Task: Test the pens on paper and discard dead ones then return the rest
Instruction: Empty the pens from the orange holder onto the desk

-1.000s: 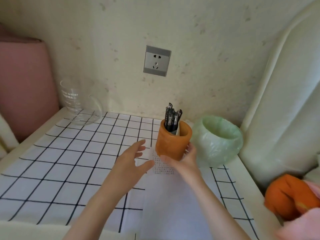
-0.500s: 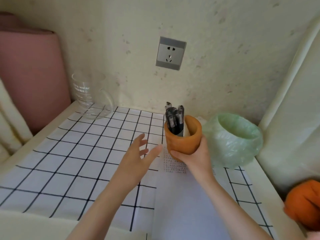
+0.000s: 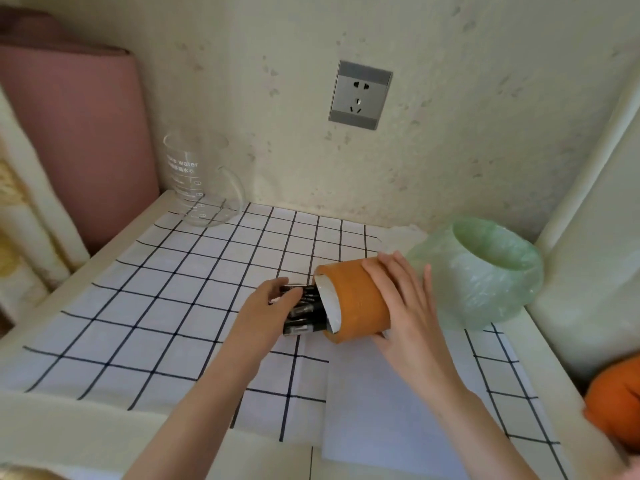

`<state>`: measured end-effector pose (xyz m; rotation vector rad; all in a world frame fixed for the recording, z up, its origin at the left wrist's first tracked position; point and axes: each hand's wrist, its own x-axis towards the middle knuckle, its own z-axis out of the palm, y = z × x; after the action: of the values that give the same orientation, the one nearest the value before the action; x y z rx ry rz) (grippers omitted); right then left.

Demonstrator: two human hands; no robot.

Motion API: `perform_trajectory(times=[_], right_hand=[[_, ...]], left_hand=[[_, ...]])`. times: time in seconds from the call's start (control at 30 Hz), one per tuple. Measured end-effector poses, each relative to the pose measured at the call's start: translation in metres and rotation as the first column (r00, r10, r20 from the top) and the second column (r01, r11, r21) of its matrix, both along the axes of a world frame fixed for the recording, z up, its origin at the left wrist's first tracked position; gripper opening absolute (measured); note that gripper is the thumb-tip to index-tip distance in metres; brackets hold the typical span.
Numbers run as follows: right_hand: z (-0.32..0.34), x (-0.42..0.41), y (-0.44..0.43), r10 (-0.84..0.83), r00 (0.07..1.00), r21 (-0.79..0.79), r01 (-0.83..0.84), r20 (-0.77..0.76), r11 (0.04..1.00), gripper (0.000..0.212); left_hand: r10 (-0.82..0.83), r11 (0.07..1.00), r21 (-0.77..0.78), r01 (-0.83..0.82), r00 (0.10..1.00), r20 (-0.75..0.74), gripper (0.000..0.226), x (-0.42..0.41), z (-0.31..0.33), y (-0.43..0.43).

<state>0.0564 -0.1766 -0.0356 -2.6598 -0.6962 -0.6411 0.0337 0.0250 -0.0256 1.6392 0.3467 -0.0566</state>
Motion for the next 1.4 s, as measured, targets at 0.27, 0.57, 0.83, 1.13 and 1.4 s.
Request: perform_trajectory(times=[0.27, 0.57, 0.83, 1.13, 1.4], right_hand=[[-0.002, -0.001, 0.006, 0.061, 0.998, -0.156, -0.060, 0.003, 0.986, 0.108], [0.000, 0.006, -0.007, -0.003, 1.000, -0.144, 0.003, -0.003, 0.990, 0.111], [0.006, 0.008, -0.016, -0.069, 0.998, 0.019, 0.068, 0.008, 0.997, 0.105], [0.015, 0.012, -0.015, -0.143, 0.980, 0.395, 0.188, -0.142, 0.899, 0.103], [0.004, 0.017, 0.003, 0.094, 0.911, 0.786, 0.289, -0.401, 0.546, 0.094]], left_hand=[[-0.396, 0.728, 0.646, 0.230, 0.910, 0.123, 0.088, -0.007, -0.015, 0.004], [-0.399, 0.446, 0.881, 0.157, 0.916, 0.039, 0.060, -0.008, -0.012, 0.027], [-0.391, 0.421, 0.875, 0.239, 0.918, -0.063, 0.093, -0.012, -0.013, 0.029], [-0.325, 0.334, 0.919, 0.208, 0.941, -0.095, 0.074, -0.009, -0.030, 0.020], [-0.282, 0.327, 0.922, 0.207, 0.953, -0.114, 0.085, -0.009, -0.025, 0.010]])
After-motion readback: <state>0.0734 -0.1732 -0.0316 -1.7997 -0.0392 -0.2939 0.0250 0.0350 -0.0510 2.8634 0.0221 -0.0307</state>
